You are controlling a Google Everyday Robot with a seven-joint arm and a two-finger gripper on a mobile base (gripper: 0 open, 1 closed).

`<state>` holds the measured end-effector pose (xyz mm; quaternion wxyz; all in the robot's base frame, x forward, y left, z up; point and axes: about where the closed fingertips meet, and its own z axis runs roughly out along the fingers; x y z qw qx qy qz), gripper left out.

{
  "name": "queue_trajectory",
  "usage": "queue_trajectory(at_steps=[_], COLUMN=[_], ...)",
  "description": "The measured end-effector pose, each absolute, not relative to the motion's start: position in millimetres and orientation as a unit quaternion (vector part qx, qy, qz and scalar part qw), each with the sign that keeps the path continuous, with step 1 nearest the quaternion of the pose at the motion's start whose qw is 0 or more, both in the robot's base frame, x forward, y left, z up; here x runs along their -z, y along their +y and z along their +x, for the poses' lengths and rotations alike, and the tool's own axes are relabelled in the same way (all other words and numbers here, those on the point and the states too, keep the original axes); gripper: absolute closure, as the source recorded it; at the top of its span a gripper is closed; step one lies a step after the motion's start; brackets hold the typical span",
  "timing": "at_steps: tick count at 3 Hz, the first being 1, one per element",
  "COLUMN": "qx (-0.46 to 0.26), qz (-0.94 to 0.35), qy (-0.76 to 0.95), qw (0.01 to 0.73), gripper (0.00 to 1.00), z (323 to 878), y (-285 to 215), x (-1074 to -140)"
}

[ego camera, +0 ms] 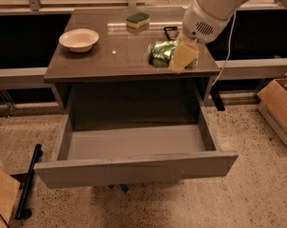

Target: Place green can into top drawer

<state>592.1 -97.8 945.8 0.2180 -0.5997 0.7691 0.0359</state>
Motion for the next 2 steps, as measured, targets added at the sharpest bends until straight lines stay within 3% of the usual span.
queue_trajectory(at_steps=[2], qx=[-0.080], qz=[-0.579], qy=[0.793], qw=[0.172], gripper=[1.00], z=[545], y=[-61], x=[-839])
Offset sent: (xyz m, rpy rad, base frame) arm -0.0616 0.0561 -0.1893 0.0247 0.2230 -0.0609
